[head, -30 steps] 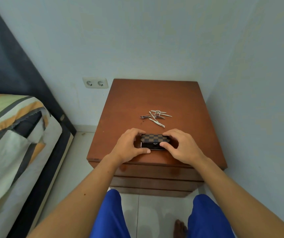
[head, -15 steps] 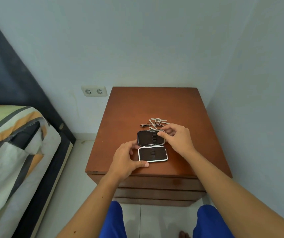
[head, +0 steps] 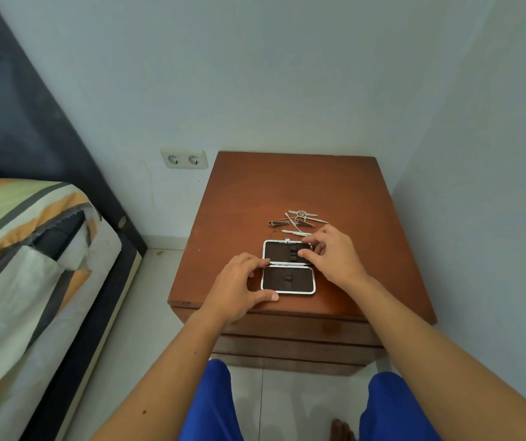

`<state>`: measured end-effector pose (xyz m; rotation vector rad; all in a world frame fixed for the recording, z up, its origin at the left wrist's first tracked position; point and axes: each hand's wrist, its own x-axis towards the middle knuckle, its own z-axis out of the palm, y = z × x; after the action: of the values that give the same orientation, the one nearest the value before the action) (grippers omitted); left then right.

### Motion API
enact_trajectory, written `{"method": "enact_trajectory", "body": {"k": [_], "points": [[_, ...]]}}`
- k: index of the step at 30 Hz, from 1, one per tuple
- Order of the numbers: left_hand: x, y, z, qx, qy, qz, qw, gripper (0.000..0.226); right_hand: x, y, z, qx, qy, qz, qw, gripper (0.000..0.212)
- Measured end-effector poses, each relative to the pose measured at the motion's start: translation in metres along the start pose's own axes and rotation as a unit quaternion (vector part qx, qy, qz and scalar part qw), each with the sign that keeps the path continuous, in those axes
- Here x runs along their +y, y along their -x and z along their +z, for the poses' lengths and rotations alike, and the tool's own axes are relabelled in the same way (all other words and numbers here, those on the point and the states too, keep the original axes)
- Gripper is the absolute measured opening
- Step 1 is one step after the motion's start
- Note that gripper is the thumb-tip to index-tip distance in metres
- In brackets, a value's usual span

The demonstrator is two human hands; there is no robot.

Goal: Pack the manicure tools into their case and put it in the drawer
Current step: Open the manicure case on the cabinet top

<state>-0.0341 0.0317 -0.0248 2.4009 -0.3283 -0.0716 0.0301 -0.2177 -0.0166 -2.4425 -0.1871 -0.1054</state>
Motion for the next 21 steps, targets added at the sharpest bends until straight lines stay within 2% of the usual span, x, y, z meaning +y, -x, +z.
{"method": "enact_trajectory", "body": {"k": [5, 12, 17, 21], "points": [[-0.008, -0.006, -0.016, -0.04, -0.015, 0.009, 0.999, 0.07, 0.003, 0.009, -0.011, -0.032, 0.009, 0.003, 0.999, 0.037], [-0.022, -0.022, -0.027, -0.054, -0.011, 0.036, 0.998, 0.055, 0.019, 0.047, -0.021, -0.018, -0.042, 0.054, 0.997, 0.037], [-0.023, -0.037, -0.029, -0.079, 0.004, 0.039, 0.996, 0.043, 0.021, 0.07, -0.025, -0.011, -0.073, 0.067, 0.995, 0.051], [-0.023, -0.052, -0.029, -0.111, 0.002, 0.026, 0.993, 0.041, 0.018, 0.085, -0.026, -0.012, -0.072, 0.065, 0.995, 0.041]]}}
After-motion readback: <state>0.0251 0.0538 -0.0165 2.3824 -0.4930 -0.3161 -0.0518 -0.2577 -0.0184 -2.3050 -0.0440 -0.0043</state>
